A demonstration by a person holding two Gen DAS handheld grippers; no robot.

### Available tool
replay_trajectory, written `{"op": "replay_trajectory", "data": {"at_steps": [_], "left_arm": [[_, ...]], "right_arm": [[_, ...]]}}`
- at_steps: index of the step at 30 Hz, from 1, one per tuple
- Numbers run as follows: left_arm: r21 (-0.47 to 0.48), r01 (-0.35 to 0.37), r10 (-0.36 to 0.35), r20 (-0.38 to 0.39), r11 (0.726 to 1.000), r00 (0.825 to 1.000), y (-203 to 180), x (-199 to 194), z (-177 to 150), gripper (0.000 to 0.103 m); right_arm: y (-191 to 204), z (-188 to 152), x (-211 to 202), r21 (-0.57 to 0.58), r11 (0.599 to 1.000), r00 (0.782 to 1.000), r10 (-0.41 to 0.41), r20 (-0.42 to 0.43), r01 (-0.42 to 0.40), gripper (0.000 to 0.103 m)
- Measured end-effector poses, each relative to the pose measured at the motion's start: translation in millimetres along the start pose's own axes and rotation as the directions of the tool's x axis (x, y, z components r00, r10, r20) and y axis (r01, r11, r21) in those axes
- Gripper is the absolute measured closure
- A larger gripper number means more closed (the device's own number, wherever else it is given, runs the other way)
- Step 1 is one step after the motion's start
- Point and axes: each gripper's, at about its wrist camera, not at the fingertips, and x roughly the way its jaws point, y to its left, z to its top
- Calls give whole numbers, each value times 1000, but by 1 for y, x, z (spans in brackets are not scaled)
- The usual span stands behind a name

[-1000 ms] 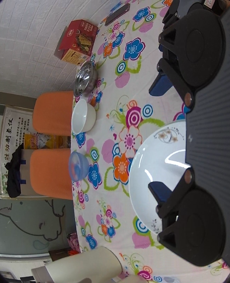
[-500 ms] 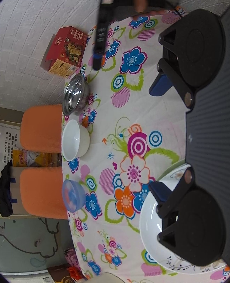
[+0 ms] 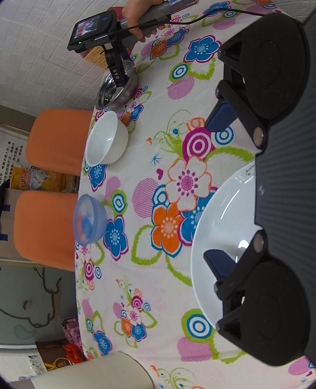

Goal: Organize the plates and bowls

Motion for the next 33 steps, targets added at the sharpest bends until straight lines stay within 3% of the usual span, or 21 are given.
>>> {"op": "replay_trajectory", "data": {"at_steps": [3,8,10,13,16,19,27,31,33], "left_arm": [[-3,26,-26,-1,1000,1000,0,-1,0,1],[26,61,-61,0,998,998,-13,-5,-3,1],[39,71,-71,-3,997,997,-19,-5,1,1],[26,109,-109,-19,994,994,-31,0,21,1],[-29,168,-169,-43,985,985,-46,19,50,1],[-112,206,-217,-96,972,971,-68,56,79,1],[-226,149,-188,-165,963,968,-112,138,101,1],[-238,95,-138,-172,967,975,-118,156,103,1],[-234,89,-132,-177,968,975,-122,160,102,1]], "right_arm": [[0,-5,-8,13,996,994,91,-64,-90,23],[7,-31,-30,-32,967,956,246,-159,-254,23],[6,-39,-44,-37,970,966,234,-107,-239,23],[-2,-49,-69,3,983,982,184,49,-184,23],[-6,-63,-83,21,988,972,150,183,-156,23],[-7,-74,-78,47,984,954,152,260,-169,23],[-5,-67,-39,-1,985,938,166,305,-174,23],[-11,-72,-27,10,967,923,242,300,-256,23],[-8,-75,-24,0,963,925,258,277,-269,23]]}}
